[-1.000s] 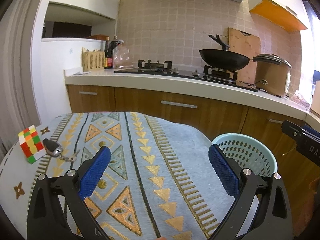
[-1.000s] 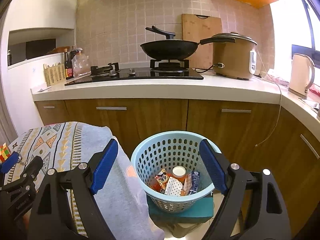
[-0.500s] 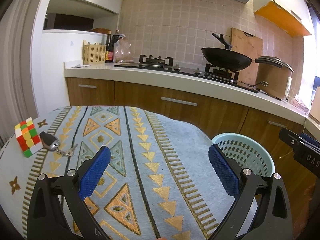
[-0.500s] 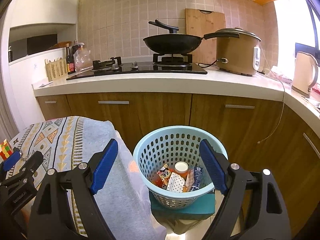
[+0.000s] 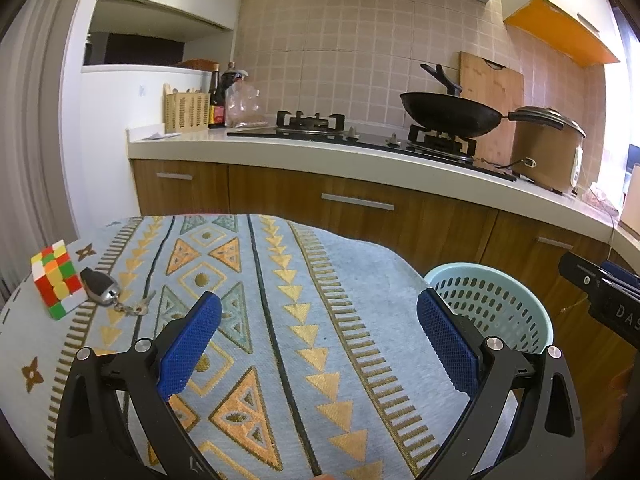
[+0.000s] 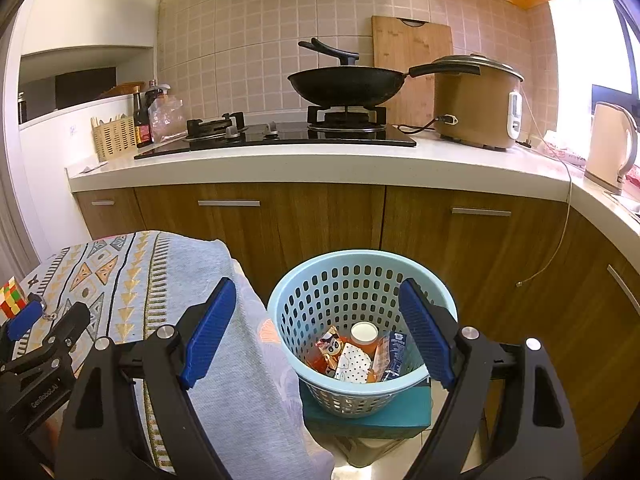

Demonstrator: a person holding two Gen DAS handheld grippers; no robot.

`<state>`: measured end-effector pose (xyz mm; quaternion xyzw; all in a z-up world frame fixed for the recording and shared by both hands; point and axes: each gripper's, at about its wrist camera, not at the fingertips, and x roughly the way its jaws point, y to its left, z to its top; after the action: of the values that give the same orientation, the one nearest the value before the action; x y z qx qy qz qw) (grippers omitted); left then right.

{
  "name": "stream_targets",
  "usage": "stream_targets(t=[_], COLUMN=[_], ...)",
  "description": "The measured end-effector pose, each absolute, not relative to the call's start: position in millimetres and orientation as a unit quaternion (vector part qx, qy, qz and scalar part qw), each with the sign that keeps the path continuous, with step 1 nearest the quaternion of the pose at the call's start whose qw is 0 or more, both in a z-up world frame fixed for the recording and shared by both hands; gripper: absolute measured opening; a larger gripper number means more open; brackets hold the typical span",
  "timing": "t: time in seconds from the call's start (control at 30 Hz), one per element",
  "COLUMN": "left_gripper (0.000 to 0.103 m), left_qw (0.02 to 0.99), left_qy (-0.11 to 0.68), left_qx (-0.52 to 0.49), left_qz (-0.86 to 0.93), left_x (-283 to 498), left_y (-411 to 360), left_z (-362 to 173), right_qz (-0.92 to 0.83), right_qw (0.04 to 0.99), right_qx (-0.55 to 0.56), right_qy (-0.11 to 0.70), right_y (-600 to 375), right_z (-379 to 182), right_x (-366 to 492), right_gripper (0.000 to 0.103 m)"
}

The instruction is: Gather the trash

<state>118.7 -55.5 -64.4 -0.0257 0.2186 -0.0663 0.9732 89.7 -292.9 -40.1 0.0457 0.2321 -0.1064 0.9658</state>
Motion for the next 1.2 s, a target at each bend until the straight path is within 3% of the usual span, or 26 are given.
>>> stream_targets(t=[1.2], left_gripper=[0.095], left_qw=[0.979], left_qy=[0.201], left_qx=[0.019], left_qz=[-0.033], left_x=[109.4], left_y=[-73.5], left_z=[-55.4], right_qz=[-0.098], right_qw=[0.968], right_qx=[0.046], right_qy=[0.226], right_y=[-294.6], right_z=[-28.5], right_x=[91.6], right_gripper=[0.079])
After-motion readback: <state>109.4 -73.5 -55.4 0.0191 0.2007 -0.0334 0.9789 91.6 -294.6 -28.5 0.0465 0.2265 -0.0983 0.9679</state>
